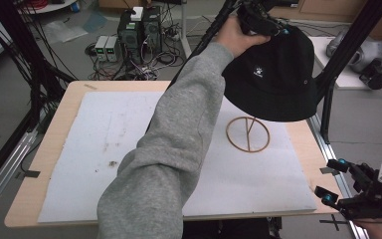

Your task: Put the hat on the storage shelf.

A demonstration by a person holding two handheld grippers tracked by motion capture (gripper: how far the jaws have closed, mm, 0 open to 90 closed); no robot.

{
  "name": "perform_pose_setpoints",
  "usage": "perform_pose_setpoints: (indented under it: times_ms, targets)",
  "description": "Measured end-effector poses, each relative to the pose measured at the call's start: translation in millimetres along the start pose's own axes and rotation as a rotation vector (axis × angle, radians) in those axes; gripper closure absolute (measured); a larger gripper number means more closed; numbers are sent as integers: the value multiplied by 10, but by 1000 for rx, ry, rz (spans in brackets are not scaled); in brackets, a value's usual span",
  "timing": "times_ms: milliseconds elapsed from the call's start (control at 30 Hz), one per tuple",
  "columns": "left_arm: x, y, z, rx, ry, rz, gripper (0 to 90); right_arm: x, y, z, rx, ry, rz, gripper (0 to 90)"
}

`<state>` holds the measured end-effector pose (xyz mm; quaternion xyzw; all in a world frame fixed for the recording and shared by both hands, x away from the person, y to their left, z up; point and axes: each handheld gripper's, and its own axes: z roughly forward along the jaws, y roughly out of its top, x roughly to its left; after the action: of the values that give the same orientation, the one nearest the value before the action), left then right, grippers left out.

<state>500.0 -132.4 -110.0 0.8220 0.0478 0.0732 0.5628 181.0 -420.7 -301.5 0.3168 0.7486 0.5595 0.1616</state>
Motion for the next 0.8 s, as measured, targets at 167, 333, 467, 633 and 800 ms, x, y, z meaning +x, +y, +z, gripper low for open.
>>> perform_pose_setpoints:
  times_ms: [167, 333, 467, 633, 800]
  targets:
    - [94, -95, 113, 17, -22, -16, 852, -6, 2, 31, 7, 1, -5, 34]
    - [152, -194, 245, 41, -32, -32, 852, -28, -2, 55, 15, 6, -1, 34]
    - [191, -278, 345, 68, -44, -43, 852, -34, 0, 64, 13, 7, -1, 34]
    - [244, -395, 456, 92, -66, -57, 843, -33, -2, 49, 12, 3, 0, 34]
    - [250, -489, 567, 119, -70, -64, 843, -28, 6, 19, 6, -3, -4, 34]
